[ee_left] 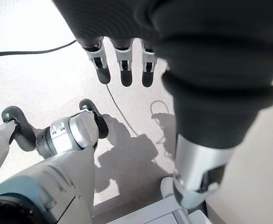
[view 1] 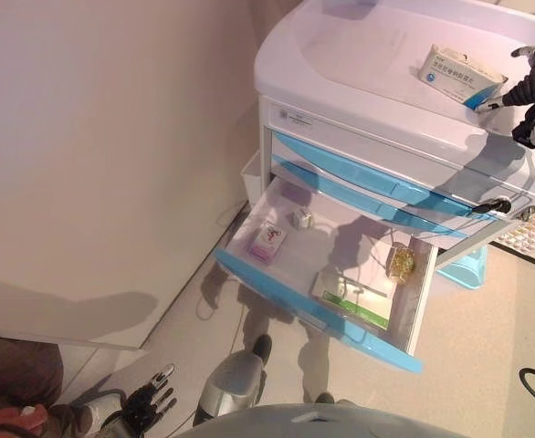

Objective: Open the drawer and pick up the medicine

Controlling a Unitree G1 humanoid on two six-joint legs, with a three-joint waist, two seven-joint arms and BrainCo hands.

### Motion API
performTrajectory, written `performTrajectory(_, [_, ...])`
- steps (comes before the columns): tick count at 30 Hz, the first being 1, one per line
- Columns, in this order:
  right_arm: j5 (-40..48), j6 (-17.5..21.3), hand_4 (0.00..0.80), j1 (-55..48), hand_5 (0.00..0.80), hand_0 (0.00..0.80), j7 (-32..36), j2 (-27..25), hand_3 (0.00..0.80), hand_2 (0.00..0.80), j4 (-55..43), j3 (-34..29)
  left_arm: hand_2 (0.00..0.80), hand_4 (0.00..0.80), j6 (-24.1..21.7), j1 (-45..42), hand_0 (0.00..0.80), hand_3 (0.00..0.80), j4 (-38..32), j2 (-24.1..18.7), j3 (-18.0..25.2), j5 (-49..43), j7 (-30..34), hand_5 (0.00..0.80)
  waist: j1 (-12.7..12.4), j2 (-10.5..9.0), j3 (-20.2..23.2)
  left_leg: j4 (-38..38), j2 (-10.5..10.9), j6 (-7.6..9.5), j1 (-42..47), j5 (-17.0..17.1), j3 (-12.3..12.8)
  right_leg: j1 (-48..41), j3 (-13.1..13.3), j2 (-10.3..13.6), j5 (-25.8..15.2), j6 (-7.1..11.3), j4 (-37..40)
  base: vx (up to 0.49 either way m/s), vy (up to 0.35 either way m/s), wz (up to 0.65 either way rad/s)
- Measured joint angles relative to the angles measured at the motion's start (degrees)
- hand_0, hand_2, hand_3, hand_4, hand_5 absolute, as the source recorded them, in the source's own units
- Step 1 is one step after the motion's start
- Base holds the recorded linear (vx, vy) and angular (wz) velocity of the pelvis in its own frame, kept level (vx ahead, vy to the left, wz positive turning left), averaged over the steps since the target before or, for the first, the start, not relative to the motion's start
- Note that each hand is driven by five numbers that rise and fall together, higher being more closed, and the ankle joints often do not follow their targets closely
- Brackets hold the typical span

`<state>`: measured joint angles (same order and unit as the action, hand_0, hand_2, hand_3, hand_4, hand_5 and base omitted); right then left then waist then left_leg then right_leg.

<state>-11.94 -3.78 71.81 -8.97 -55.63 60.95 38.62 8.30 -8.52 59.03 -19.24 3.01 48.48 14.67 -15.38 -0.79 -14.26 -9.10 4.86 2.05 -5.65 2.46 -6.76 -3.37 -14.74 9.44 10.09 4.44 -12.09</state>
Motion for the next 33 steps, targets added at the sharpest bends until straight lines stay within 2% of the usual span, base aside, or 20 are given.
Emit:
performTrajectory(7, [1.7,-2.7,0.000,3.2,0.000,0.000,-6.8,-4.3,0.000,0.000,-16.7,0.2,0.000,0.000,-3.8,-0.5,0.000,0.000,-3.0,-0.4,-1.1,-1.4,3.1,0.000,1.2,-0.49,-0.8,1.1,-0.2,0.12,1.1,0.3,1.7,0.1,1.7,-0.1,-0.3,0.46,0.3,-0.016,-0.013,-0.11])
performTrajectory(10, [1.9,-3.8,0.000,4.3,0.000,0.000,-7.8,-7.3,0.000,0.000,-27.0,-0.5,0.000,0.000,-7.0,-0.6,0.000,0.000,-5.7,-1.8,-2.9,-5.6,5.0,0.000,2.9,-1.10,-1.2,1.5,-0.5,0.24,1.5,0.2,2.7,0.2,2.3,-0.1,-0.3,0.43,0.3,-0.014,-0.017,-0.13])
performTrajectory(12, [2.9,-4.8,0.000,4.4,0.000,0.000,-7.1,-8.0,0.000,0.000,-33.7,-3.1,0.000,0.000,-8.4,-0.7,0.000,0.000,-7.8,-2.3,-3.9,-9.8,5.3,0.000,3.5,-1.16,-1.2,1.7,-0.7,0.30,1.6,0.1,3.8,1.1,3.7,-0.2,-0.5,0.47,0.0,-0.027,-0.007,-0.29])
performTrajectory(15, [4.8,-8.7,0.000,-0.8,0.000,0.000,-3.7,-8.8,0.000,0.000,-50.5,-10.7,0.000,0.000,-8.5,-0.6,0.000,0.000,-11.1,-3.6,-7.0,-17.4,3.7,0.000,6.6,-1.16,-1.2,1.9,-1.0,0.57,2.0,-0.1,6.0,1.8,5.9,-0.3,-1.0,0.72,-0.1,-0.025,0.008,-0.39])
performTrajectory(16, [5.2,-8.8,0.000,-1.4,0.000,0.000,-3.1,-8.8,0.000,0.000,-52.9,-11.1,0.000,0.000,-8.5,-0.3,0.000,0.000,-11.1,-3.7,-7.2,-18.9,3.1,0.000,7.4,-1.02,-1.2,1.9,-0.9,0.69,2.1,-0.3,6.5,1.9,6.4,-0.3,-1.3,0.84,-0.2,-0.047,0.000,-0.41])
performTrajectory(17, [5.2,-9.3,0.000,-1.8,0.000,0.000,-2.5,-9.1,0.000,0.000,-53.8,-11.4,0.000,0.000,-8.5,0.6,0.000,0.000,-11.1,-3.8,-7.3,-19.8,2.8,0.000,9.4,-1.06,-1.2,1.8,-1.1,0.77,2.2,-0.4,7.0,2.0,6.6,-0.2,-1.8,0.97,0.2,-0.059,0.001,-0.24])
performTrajectory(19, [7.7,-12.0,0.000,-12.5,0.000,0.000,0.1,-9.5,0.000,0.000,-63.3,-21.6,0.000,0.000,-8.2,2.1,0.000,0.000,-11.3,-4.9,-9.2,-26.4,-0.1,0.000,10.9,-1.30,-1.0,2.1,-1.4,0.76,2.6,-0.6,9.5,2.8,8.1,-0.3,-2.2,1.13,0.0,-0.046,-0.011,-0.46])
performTrajectory(20, [8.9,-12.7,0.000,-15.4,0.000,0.000,1.6,-9.6,0.000,0.000,-66.2,-23.3,0.000,0.000,-7.8,2.0,0.000,0.000,-11.3,-5.4,-9.7,-29.1,-1.4,0.000,11.4,-1.12,-1.0,2.5,-1.5,0.97,3.0,-0.8,10.6,3.4,9.0,-0.3,-2.7,1.28,0.1,-0.069,-0.028,-0.84])
performTrajectory(22, [12.3,-14.4,0.000,-23.4,0.000,0.000,4.2,-10.9,0.000,0.000,-69.4,-28.0,0.000,0.000,-5.7,3.7,0.000,0.000,-11.5,-6.5,-10.6,-33.6,-2.7,0.000,14.9,-0.77,-0.8,2.5,-1.9,1.03,3.1,-1.2,12.7,3.9,10.4,-0.3,-3.7,1.48,1.0,-0.074,-0.041,-0.62])
performTrajectory(27, [21.5,-18.1,0.000,-45.0,0.000,0.000,9.4,-11.4,0.000,0.000,-70.1,-39.0,0.000,0.000,-1.8,6.6,0.000,0.000,-10.6,-7.8,-14.6,-40.1,-4.3,0.000,22.1,0.29,-0.3,3.1,-2.3,1.57,3.7,-1.7,16.6,5.2,14.2,-0.6,-4.8,1.94,1.8,-0.030,-0.071,-0.42])
performTrajectory(29, [23.0,-18.5,0.000,-53.7,0.000,0.000,12.6,-11.4,0.000,0.000,-70.9,-43.7,0.000,0.000,-0.1,8.3,0.000,0.000,-9.4,-7.7,-16.8,-42.9,-4.5,0.000,24.3,0.69,0.0,3.5,-2.8,1.25,4.6,-1.9,18.2,5.3,15.9,-1.2,-5.2,1.92,2.1,0.000,-0.103,-0.43])
performTrajectory(31, [23.0,-18.7,0.000,-64.9,0.000,0.000,17.1,-10.2,0.000,0.000,-72.9,-48.9,0.000,0.000,0.5,8.7,0.000,0.000,-7.9,-7.3,-19.1,-44.3,-5.7,0.000,26.3,0.65,0.0,4.0,-3.4,0.76,5.6,-2.2,19.4,5.3,16.5,-1.8,-5.3,1.76,2.0,-0.020,-0.111,-0.37])
performTrajectory(33, [21.9,-19.0,0.000,-71.7,0.000,0.000,21.9,-8.8,0.000,0.000,-73.9,-50.7,0.000,0.000,0.5,8.4,0.000,0.000,-6.7,-6.2,-19.7,-45.4,-6.5,0.000,27.2,0.71,0.0,4.4,-4.0,0.47,6.1,-2.4,20.8,5.7,17.6,-2.4,-5.5,1.43,2.0,-0.044,-0.113,-0.45])
